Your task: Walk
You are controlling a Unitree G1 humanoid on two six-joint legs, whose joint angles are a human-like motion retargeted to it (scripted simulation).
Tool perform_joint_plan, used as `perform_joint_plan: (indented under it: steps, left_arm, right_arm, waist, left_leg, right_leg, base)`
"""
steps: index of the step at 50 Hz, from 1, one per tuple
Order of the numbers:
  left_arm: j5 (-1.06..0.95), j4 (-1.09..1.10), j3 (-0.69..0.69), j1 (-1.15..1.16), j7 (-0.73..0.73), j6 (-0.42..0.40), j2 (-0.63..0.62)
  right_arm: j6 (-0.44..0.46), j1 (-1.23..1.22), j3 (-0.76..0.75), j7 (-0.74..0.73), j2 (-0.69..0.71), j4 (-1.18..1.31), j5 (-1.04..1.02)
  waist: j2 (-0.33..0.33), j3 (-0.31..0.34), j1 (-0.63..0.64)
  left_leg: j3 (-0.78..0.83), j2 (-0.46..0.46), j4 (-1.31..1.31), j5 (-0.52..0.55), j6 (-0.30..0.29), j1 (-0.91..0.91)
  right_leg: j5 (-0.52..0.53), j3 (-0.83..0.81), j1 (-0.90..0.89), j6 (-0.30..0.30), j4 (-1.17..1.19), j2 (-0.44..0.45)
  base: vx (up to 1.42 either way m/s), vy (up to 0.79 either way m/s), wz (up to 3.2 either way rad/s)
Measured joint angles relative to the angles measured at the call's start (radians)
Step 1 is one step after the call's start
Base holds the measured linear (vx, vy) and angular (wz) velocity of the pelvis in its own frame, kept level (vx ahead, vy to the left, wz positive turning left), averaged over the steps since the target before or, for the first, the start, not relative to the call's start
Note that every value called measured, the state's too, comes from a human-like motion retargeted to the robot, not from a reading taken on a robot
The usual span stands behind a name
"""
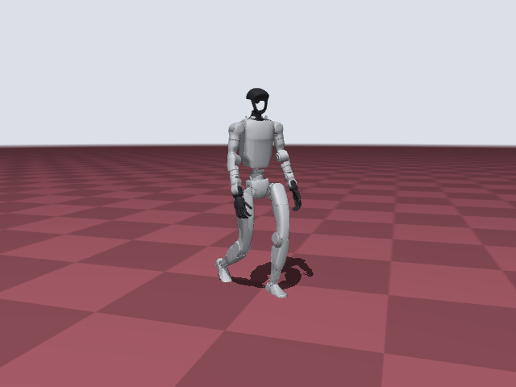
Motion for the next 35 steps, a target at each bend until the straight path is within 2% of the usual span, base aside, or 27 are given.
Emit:
perform_joint_plan:
  steps: [2,4,8,10,13,16,18,20,22,25,28,30,35]
  left_arm:
    - [-0.004,-0.011,-0.003,-0.022,-0.004,0.001,0.01]
    - [-0.004,-0.026,-0.008,-0.041,0.0,0.002,0.021]
    - [-0.007,-0.05,-0.016,-0.086,0.017,0.005,0.042]
    - [-0.014,-0.056,-0.013,-0.121,0.026,0.007,0.052]
    - [-0.024,-0.069,-0.015,-0.151,0.043,0.0,0.057]
    - [-0.035,-0.079,-0.019,-0.173,0.054,-0.012,0.055]
    - [-0.039,-0.083,-0.02,-0.184,0.055,-0.022,0.05]
    - [-0.041,-0.085,-0.021,-0.187,0.053,-0.03,0.046]
    - [-0.041,-0.084,-0.02,-0.187,0.05,-0.035,0.039]
    - [-0.035,-0.077,-0.015,-0.164,0.047,-0.036,0.024]
    - [-0.03,-0.055,-0.003,-0.117,0.048,-0.031,0.0]
    - [-0.03,-0.026,0.013,-0.091,0.04,-0.022,-0.013]
    - [-0.032,0.041,0.042,-0.004,0.018,-0.007,-0.034]
  right_arm:
    - [0.005,-0.002,-0.004,0.014,0.0,0.009,0.005]
    - [0.006,-0.003,-0.009,0.015,-0.001,0.011,0.012]
    - [-0.001,-0.011,-0.026,-0.008,-0.006,0.0,0.045]
    - [-0.003,-0.024,-0.035,-0.022,-0.011,-0.01,0.067]
    - [-0.008,-0.028,-0.045,-0.042,-0.01,-0.023,0.088]
    - [-0.008,-0.034,-0.051,-0.054,-0.005,-0.021,0.102]
    - [-0.008,-0.039,-0.054,-0.058,-0.001,-0.014,0.106]
    - [-0.008,-0.041,-0.056,-0.059,0.004,-0.003,0.107]
    - [-0.007,-0.044,-0.063,-0.059,0.006,0.008,0.105]
    - [-0.004,-0.039,-0.074,-0.063,0.01,0.024,0.103]
    - [-0.001,-0.025,-0.085,-0.074,0.013,0.037,0.103]
    - [0.004,-0.029,-0.093,-0.074,0.006,0.054,0.103]
    - [0.003,-0.025,-0.086,-0.067,-0.006,0.059,0.105]
  waist:
    - [-0.025,-0.004,-0.026]
    - [-0.033,-0.005,-0.054]
    - [-0.028,-0.001,-0.11]
    - [-0.008,0.008,-0.134]
    - [0.006,0.019,-0.166]
    - [0.023,0.031,-0.183]
    - [0.039,0.023,-0.188]
    - [0.046,0.026,-0.183]
    - [0.062,0.028,-0.173]
    - [0.061,0.017,-0.16]
    - [0.061,0.001,-0.146]
    - [0.083,0.003,-0.135]
    - [0.168,0.022,-0.086]
  left_leg:
    - [-0.004,-0.043,-0.036,-0.021,0.024,0.049]
    - [-0.017,-0.069,-0.058,-0.046,0.033,0.096]
    - [-0.056,-0.092,-0.125,-0.083,0.024,0.207]
    - [-0.084,-0.079,-0.19,-0.09,0.011,0.278]
    - [-0.116,-0.059,-0.246,-0.12,-0.001,0.368]
    - [-0.142,-0.026,-0.284,-0.153,-0.006,0.449]
    - [-0.197,-0.045,-0.446,-0.146,-0.02,0.462]
    - [-0.16,0.02,-0.336,-0.185,-0.007,0.526]
    - [-0.158,0.049,-0.311,-0.224,-0.01,0.538]
    - [-0.157,0.061,-0.259,-0.273,-0.01,0.552]
    - [-0.107,0.086,-0.169,-0.299,-0.02,0.556]
    - [-0.121,0.12,-0.079,-0.298,-0.042,0.559]
    - [-0.119,0.273,0.335,-0.129,-0.131,0.467]
  right_leg:
    - [0.115,0.006,-0.081,0.03,0.164,-0.041]
    - [0.135,-0.011,-0.164,0.013,0.297,-0.084]
    - [0.008,-0.073,-0.327,-0.068,0.415,-0.166]
    - [-0.052,-0.109,-0.403,-0.096,0.38,-0.175]
    - [-0.087,-0.147,-0.491,-0.099,0.25,-0.174]
    - [-0.051,-0.168,-0.549,-0.07,0.057,-0.143]
    - [0.008,-0.174,-0.587,-0.04,-0.102,-0.111]
    - [0.07,-0.167,-0.59,-0.004,-0.266,-0.075]
    - [0.14,-0.165,-0.578,0.022,-0.42,-0.036]
    - [0.202,-0.155,-0.586,0.041,-0.473,-0.022]
    - [0.234,-0.152,-0.591,0.029,-0.399,-0.018]
    - [0.233,-0.162,-0.557,0.008,-0.37,0.011]
    - [0.172,-0.196,-0.419,-0.072,-0.401,0.136]
  base:
    - [0.6,0.08,0.41]
    - [0.6,0.06,0.38]
    - [0.59,0.03,0.34]
    - [0.61,0.0,0.33]
    - [0.62,-0.02,0.31]
    - [0.61,-0.04,0.2]
    - [0.59,-0.05,0.12]
    - [0.52,-0.03,-0.11]
    - [0.49,-0.05,-0.15]
    - [0.49,-0.08,0.01]
    - [0.51,-0.13,0.12]
    - [0.54,-0.18,0.03]
    - [0.51,-0.2,-0.13]
